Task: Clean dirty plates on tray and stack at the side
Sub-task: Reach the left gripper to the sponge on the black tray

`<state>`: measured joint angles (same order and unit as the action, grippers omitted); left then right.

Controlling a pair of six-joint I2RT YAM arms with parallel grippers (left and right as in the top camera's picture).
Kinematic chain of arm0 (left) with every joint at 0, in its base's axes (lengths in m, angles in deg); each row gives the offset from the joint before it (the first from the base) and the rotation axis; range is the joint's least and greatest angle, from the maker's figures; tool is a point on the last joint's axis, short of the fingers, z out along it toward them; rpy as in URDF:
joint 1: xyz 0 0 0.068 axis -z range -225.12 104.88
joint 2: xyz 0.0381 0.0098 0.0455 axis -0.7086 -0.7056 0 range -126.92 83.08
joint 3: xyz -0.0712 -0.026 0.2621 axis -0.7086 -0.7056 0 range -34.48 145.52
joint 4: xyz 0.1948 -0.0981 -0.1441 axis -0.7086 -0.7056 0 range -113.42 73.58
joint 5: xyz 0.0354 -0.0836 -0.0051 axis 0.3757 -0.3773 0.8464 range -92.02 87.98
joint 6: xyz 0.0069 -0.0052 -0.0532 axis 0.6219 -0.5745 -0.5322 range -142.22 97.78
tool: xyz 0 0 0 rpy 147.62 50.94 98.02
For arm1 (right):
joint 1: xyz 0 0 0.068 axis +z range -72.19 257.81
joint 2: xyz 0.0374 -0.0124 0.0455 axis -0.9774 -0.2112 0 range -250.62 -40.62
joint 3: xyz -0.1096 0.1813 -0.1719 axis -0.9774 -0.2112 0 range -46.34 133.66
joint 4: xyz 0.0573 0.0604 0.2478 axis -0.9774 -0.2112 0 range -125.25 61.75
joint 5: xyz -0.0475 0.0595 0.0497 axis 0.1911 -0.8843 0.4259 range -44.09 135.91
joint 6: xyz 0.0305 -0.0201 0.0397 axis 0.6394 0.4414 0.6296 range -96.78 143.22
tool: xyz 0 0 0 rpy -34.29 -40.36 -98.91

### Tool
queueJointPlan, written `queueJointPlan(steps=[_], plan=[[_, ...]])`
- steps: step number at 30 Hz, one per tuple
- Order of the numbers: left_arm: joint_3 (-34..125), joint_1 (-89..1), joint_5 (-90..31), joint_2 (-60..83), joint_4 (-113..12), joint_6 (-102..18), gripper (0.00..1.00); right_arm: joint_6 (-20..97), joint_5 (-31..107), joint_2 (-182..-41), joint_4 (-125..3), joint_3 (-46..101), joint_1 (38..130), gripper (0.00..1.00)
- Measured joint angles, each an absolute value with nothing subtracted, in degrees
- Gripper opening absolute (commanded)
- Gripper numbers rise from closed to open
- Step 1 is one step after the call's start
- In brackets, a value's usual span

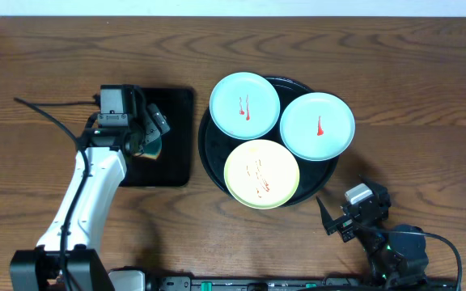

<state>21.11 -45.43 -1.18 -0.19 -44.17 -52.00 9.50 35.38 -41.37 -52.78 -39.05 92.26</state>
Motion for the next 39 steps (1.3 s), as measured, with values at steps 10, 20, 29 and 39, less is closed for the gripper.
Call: queueJointPlan(steps=[10, 20, 29, 39], plan=[[21.4, -44.5, 2.3, -7.7, -45.2, -68.8, 0.98, 9.5, 35.4, -41.4, -52.8, -39.1, 92.3, 0.99], [31.1, -42.8, 4.5, -10.2, -48.4, -74.6, 0.98, 9.5, 35.4, -41.4, -52.8, -39.1, 92.3, 0.99], [32.7, -42.7, 5.4, -18.1, -50.2, -75.2, 0.98, 9.5, 35.4, -41.4, -52.8, -39.1, 92.3, 0.99], [32.7, -42.7, 5.7, -22.8, -48.9, -75.2, 1.0, 9.5, 35.4, -41.4, -52.8, -39.1, 92.3, 0.99]])
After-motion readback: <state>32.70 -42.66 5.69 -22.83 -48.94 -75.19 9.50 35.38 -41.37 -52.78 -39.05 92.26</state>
